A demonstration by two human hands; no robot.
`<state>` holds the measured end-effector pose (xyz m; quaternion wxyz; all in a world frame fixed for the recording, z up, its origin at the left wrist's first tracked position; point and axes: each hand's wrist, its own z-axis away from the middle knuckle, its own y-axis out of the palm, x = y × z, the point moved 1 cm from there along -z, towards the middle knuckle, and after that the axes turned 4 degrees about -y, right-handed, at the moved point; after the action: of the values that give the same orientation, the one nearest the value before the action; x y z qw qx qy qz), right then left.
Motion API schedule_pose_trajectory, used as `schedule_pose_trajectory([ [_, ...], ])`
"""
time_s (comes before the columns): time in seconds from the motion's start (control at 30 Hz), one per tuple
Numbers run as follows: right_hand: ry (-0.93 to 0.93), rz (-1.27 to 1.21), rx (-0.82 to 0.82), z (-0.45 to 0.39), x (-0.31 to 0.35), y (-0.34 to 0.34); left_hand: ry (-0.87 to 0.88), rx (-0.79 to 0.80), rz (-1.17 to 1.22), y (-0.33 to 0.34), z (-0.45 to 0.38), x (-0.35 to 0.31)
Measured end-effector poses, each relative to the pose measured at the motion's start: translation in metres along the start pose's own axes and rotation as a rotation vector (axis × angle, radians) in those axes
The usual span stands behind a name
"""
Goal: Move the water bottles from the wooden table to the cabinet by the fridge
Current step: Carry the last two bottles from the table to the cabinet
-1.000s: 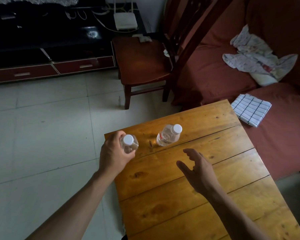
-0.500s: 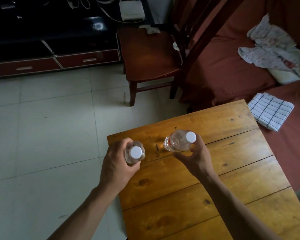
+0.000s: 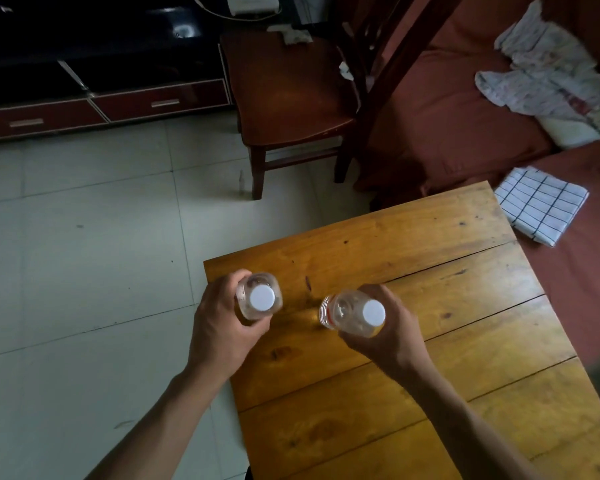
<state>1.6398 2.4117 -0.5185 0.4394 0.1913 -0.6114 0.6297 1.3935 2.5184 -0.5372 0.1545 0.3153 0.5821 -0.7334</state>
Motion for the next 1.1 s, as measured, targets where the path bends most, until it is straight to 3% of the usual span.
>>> schedule_pose_trajectory([
  [0.63,0.058,-0.117,-0.156,0.031,-0.005,0.016,-0.077,0.018,0.121,0.001,0.004,0.005],
  [0.77,0.029,-0.131,-0.168,0.04,0.011,0.009,-0.075,0.098,0.101,-0.009,0.02,0.0],
  [0.87,-0.011,-0.142,-0.211,0.05,0.03,-0.009,-0.038,0.127,0.079,-0.022,0.029,-0.019],
  [1.1,-0.122,-0.105,-0.373,0.079,0.104,-0.091,0.098,0.034,0.248,-0.089,0.034,-0.112],
])
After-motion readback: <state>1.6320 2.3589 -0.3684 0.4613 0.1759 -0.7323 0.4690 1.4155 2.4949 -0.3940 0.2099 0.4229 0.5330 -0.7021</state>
